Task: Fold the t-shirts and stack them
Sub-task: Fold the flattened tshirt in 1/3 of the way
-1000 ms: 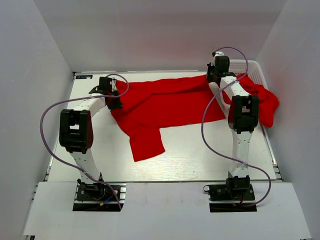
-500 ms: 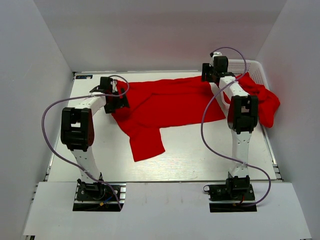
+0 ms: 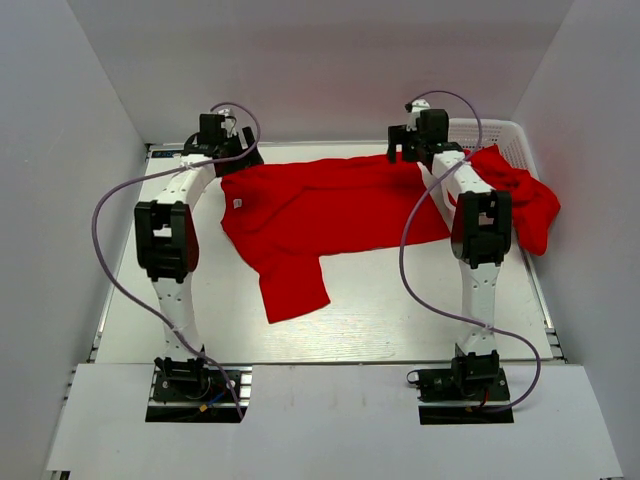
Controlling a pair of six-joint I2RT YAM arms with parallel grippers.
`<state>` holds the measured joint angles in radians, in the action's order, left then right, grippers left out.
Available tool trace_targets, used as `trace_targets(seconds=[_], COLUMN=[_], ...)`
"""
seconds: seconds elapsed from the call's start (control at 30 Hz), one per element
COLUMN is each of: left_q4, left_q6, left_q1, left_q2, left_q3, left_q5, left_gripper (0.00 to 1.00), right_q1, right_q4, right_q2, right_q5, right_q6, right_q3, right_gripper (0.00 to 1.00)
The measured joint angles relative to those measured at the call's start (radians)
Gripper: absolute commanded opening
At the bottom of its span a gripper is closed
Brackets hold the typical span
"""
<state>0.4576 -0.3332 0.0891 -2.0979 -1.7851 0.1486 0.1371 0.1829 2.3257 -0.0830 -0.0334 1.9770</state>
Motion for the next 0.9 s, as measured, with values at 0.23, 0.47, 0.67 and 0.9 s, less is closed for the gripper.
trace_targets(seconds=[0.23,0.47,0.67,0.9], left_q4=[-0.042,-0.075,-0.070,-0.080], left_q6=[0.007,0.014,-0.002,-0.028], left_q1=[0.000,-0.001,-0.003,-0.036], left_q2=[-0.291,-0.369,-0.375,-0.381], left_q3=[-0.238,-0.275,-0.278,-0.280], left_q5=[0.051,0.059,-0.011,-0.031], left_gripper=[0.98,0.98,0.98,0.98], right_q1=[0.037,0.036,0.029,0.023], right_q4=[-0.057,-0.090,-0.114,-0.157], right_q2=[0.058,0.171,0.234,0.286], right_q5=[-0.045,-0.068,-0.056,-0.047], right_q6=[0.023,0.077,0.132,0.185], right_q3=[0.090,0.116,0.136,0.195], right_gripper=[0.90,0.90,0.90,0.90])
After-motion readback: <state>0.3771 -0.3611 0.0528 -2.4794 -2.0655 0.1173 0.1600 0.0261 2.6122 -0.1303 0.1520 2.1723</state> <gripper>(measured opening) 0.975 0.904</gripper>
